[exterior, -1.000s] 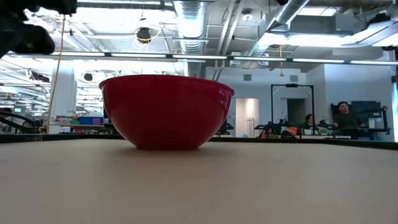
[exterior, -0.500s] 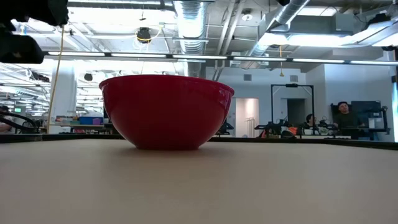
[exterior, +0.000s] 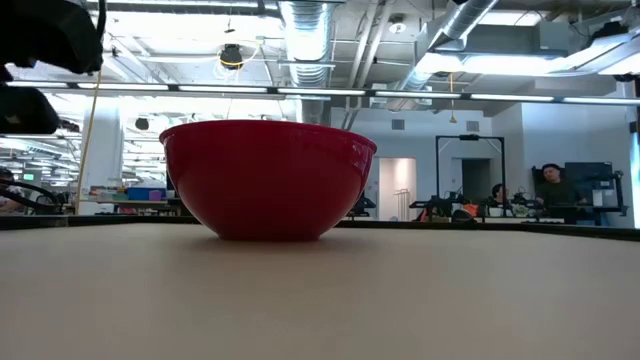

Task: Nest bowls inside each other
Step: Stack the pink bowl on top of the blue bowl

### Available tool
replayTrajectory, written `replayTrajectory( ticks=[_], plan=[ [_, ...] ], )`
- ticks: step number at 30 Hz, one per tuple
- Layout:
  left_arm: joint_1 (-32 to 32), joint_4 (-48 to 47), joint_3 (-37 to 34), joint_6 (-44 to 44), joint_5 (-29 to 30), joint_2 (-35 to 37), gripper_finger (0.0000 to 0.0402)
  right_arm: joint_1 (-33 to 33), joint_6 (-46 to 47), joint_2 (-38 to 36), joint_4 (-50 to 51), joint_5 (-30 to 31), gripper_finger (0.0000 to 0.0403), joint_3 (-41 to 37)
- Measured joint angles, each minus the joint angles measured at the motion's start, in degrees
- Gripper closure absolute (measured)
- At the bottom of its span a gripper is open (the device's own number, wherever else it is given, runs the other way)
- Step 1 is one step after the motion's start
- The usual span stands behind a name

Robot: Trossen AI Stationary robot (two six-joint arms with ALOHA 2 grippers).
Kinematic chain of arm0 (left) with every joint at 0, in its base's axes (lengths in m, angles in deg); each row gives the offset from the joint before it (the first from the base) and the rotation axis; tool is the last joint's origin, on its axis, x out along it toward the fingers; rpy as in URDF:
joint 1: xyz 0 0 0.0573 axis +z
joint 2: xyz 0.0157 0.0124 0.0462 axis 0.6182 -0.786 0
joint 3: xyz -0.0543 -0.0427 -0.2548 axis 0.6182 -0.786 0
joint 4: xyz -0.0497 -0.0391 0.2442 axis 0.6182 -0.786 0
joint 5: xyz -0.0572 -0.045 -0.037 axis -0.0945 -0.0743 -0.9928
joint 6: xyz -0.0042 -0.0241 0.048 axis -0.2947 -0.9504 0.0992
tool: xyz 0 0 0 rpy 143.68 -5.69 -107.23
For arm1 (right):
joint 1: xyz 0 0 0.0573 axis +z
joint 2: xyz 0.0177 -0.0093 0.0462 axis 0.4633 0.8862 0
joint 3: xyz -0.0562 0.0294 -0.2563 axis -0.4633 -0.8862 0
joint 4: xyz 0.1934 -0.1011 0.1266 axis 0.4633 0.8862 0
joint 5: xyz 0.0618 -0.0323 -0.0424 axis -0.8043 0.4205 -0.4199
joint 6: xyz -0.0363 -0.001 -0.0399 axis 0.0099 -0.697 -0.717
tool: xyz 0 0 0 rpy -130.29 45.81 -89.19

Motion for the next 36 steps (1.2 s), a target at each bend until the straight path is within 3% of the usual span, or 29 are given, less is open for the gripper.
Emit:
replayTrajectory(
  ticks=[21, 24, 30, 36],
  plan=[
    [-1.07, 10.52, -7.73, -2.85, 0.01, -0.37, 0.0227, 0.00, 0.27, -1.60, -0.28, -0.04, 0.0143, 0.00],
    [-1.07, 10.73, -7.78, -2.79, -0.09, -0.37, 0.0260, 0.00, 0.29, -1.60, -0.30, -0.05, 0.0143, 0.00],
    [-1.07, 10.73, -7.78, -1.22, -1.61, -0.37, 0.0383, 0.00, 0.31, -1.60, -0.33, -0.07, 0.0143, 0.00],
    [-1.07, 10.82, -7.78, -1.05, -2.06, -0.37, 0.0392, 0.00, 0.44, -1.60, -0.73, -0.09, 0.0143, 0.00]
  ],
)
